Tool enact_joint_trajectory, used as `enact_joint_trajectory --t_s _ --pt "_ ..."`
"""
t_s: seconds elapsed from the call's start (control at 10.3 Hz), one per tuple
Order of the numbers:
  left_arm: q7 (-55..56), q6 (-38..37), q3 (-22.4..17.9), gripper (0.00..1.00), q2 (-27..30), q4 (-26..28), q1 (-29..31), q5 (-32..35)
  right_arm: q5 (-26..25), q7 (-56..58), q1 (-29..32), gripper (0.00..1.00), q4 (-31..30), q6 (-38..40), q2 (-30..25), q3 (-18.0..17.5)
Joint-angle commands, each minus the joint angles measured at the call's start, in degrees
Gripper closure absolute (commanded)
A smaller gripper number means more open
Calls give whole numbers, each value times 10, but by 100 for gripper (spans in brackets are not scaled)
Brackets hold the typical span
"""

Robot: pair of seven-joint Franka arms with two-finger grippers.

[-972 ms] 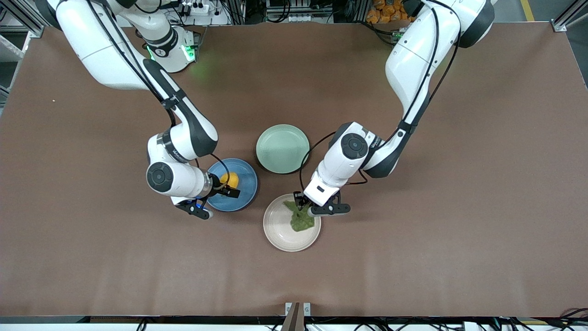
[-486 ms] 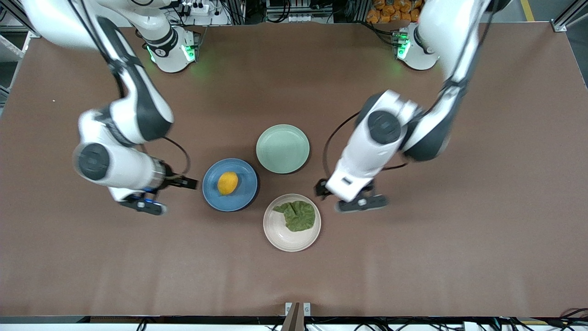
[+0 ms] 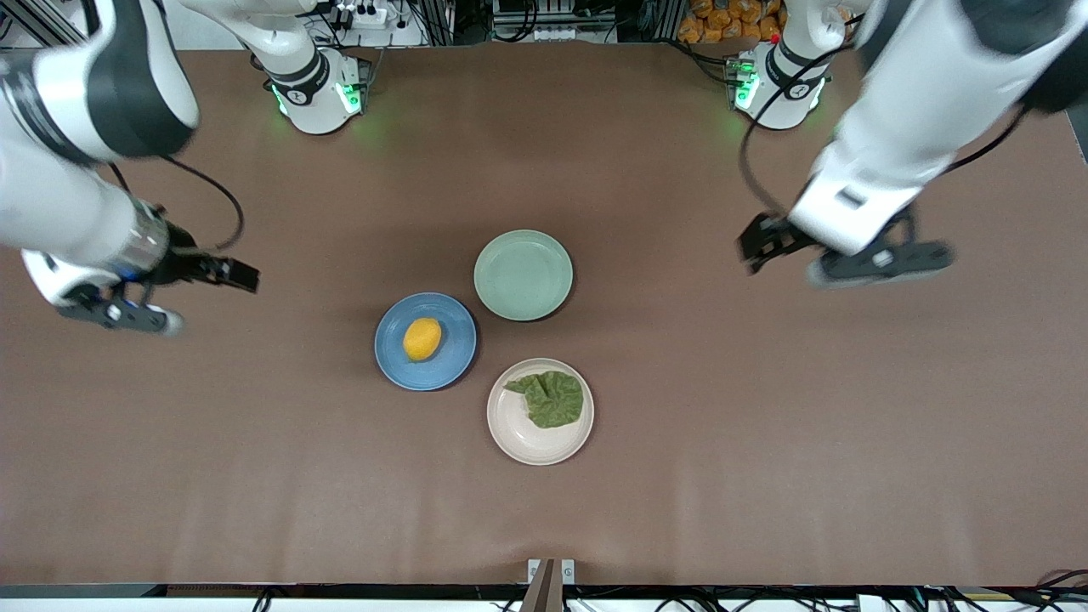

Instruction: Place lemon and lettuce in plates

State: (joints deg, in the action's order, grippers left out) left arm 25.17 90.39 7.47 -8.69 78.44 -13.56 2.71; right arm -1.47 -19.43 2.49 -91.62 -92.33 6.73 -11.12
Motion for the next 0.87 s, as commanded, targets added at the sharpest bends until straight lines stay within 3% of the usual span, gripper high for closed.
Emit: enact_joint_trajectory --t_s 0.0,0.29,0.49,0.78 --pt "-41 -37 4 0 52 29 31 1 -10 7 3 0 -25 -5 -44 0" --pt "-41 -48 8 0 89 52 54 -2 -12 82 1 0 -1 19 -54 5" --pt "-41 -48 9 0 84 51 64 -2 -12 100 1 0 51 50 -42 12" --pt "-49 -48 19 0 80 48 94 4 -13 99 1 0 56 49 -30 13"
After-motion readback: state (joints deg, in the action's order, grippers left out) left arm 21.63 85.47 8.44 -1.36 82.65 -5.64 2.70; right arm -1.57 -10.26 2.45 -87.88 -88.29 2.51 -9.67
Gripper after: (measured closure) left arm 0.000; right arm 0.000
